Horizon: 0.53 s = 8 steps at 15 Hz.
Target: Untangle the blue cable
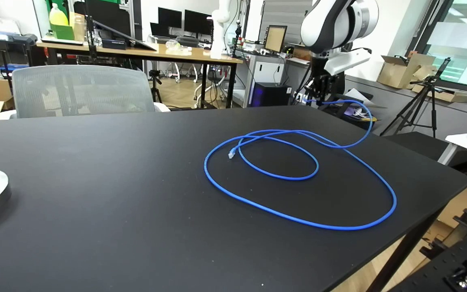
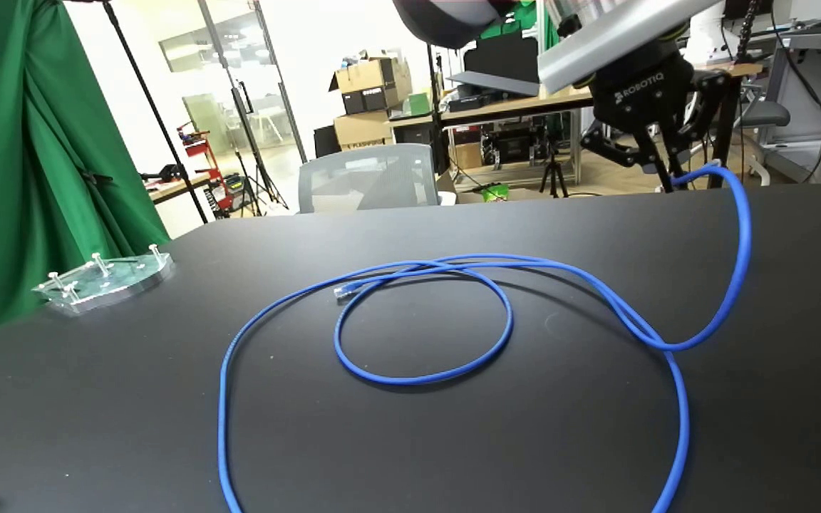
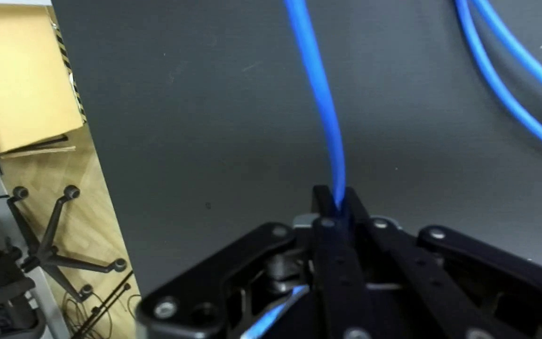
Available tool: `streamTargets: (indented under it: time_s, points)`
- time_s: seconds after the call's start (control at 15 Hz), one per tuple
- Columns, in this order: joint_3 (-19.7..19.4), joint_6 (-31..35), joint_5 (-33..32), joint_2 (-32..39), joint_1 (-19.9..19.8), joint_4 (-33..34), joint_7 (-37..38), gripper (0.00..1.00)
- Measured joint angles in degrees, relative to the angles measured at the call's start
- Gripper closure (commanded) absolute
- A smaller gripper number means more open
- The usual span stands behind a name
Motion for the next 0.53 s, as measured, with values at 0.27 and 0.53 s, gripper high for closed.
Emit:
streamTargets:
  time_s: [0.27,0.53]
  points:
    - [-2.78,1.37,1.96,3.59,1.20,2.26,9.30,0.35]
    - [-6.51,2.22,2.37,4.14,5.07,2.45,18.50,0.08]
